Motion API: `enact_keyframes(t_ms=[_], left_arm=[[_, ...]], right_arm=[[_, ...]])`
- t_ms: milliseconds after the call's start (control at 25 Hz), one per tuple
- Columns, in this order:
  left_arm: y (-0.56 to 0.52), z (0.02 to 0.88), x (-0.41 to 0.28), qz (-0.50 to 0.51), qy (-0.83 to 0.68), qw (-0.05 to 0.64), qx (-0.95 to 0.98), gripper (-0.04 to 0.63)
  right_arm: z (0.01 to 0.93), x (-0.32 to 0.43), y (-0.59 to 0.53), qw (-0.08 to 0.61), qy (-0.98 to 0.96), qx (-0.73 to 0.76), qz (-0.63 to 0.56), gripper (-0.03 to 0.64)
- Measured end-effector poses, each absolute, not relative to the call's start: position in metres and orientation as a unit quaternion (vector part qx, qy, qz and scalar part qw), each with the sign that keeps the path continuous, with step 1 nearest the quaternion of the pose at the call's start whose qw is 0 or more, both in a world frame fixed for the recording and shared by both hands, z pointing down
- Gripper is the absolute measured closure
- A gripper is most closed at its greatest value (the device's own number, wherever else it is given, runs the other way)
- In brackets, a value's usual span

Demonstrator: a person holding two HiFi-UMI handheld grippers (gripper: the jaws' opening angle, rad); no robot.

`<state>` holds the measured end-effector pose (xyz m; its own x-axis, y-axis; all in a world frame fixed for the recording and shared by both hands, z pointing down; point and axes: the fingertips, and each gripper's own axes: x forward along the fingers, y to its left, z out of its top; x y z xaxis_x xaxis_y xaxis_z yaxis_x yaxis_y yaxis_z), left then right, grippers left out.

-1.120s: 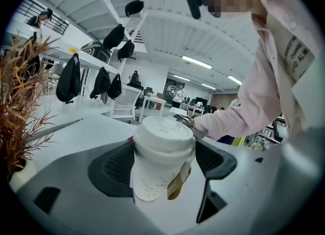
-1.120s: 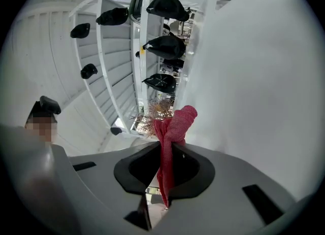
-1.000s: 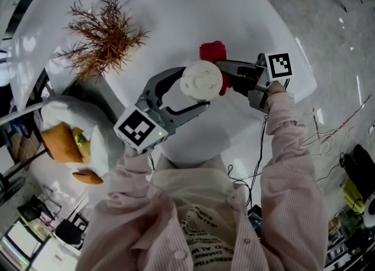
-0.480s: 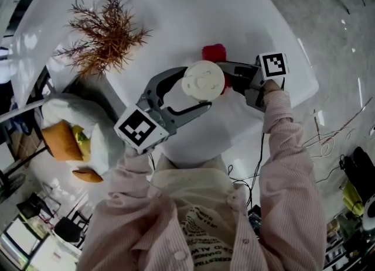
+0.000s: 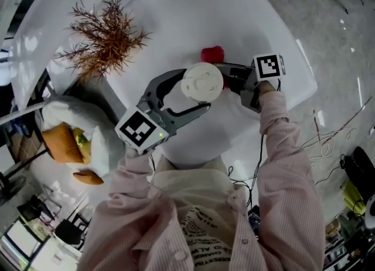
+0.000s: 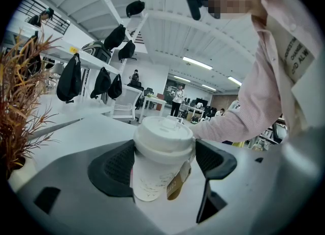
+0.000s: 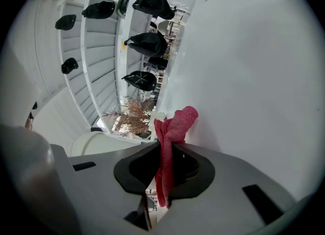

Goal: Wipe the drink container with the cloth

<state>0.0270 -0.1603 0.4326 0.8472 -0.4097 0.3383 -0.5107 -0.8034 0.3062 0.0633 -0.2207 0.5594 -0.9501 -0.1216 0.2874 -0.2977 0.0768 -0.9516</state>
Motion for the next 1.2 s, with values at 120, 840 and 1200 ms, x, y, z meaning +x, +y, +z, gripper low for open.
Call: enact_keyframes(t_ms=[120, 840, 1200], left_arm=[[-0.16, 0.432, 0.027, 0.126, -0.245, 0.193, 0.942, 0.221], [-0.139, 0.413, 0.004, 0.121, -0.301, 0.156, 0.933, 0.222], [-0.119, 0.373, -0.012, 0.12, -0.32, 0.119, 0.932, 0.38]], right_arm=[[0.551, 0.062, -0.222, 0.051, -0.745, 0.149, 0.648, 0.572], [0.441, 0.117, -0.202, -0.032, -0.851, 0.371, 0.372, 0.572], [0.377, 0.124, -0.158, -0.033, -0.859, 0.428, 0.278, 0.572]])
